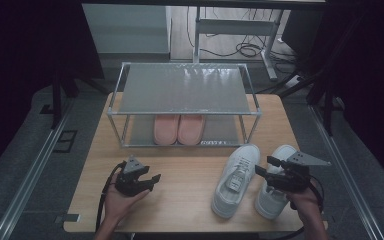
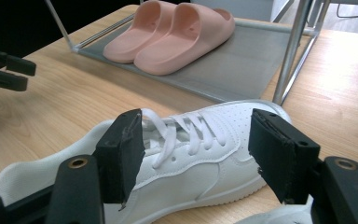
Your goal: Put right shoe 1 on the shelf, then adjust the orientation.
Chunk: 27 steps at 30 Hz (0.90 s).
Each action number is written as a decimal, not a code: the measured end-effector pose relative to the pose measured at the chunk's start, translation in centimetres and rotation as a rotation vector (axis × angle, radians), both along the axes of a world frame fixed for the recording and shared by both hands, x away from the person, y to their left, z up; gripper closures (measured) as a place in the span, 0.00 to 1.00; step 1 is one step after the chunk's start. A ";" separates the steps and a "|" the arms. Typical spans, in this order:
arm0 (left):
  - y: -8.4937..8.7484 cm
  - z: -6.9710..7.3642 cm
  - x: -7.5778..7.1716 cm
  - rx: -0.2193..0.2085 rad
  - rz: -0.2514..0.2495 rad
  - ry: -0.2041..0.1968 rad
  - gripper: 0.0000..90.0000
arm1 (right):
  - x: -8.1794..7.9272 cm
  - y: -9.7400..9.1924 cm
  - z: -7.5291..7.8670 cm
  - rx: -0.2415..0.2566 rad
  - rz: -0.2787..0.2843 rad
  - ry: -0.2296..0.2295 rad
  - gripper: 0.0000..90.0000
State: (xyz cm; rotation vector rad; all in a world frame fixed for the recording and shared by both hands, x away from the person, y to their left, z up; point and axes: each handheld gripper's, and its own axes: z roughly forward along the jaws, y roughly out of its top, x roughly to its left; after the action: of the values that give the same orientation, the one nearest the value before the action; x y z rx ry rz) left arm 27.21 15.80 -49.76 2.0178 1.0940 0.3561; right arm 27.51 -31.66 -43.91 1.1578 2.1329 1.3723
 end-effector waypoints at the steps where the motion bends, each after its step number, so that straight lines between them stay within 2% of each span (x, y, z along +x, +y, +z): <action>1: 0.1 0.0 -0.1 0.000 0.000 0.000 0.48 | 0.0 0.0 0.0 0.000 -0.004 0.000 0.39; 11: 0.2 0.1 0.1 0.010 0.001 0.003 0.45 | -0.1 0.1 0.1 -0.011 -0.006 -0.001 0.41; 17: 0.0 0.0 0.2 0.019 -0.003 0.020 0.46 | -0.3 -0.3 0.2 -0.005 -0.016 0.005 0.49; 21: 0.1 0.4 0.2 0.005 0.006 0.023 0.46 | -0.3 -0.6 0.4 -0.008 -0.022 0.011 0.59; 22: 0.1 0.4 0.2 0.005 0.006 0.023 0.46 | -0.3 -0.6 0.4 -0.008 -0.022 0.011 0.59; 23: 0.3 0.6 0.1 0.003 0.007 0.018 0.46 | -0.2 -0.8 0.6 -0.014 -0.027 0.018 0.67; 26: 0.4 0.7 0.1 -0.006 0.011 0.022 0.46 | 0.1 -1.1 0.7 -0.025 -0.040 0.031 0.80; 27: 0.4 0.7 0.0 -0.008 0.012 0.025 0.46 | 0.4 -1.2 0.7 -0.047 -0.039 0.047 0.85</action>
State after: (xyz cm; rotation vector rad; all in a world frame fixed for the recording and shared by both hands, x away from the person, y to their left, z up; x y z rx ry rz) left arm 27.25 16.23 -49.09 2.0150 1.1214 0.3325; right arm 27.93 -32.85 -43.18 1.2181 2.1519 1.2831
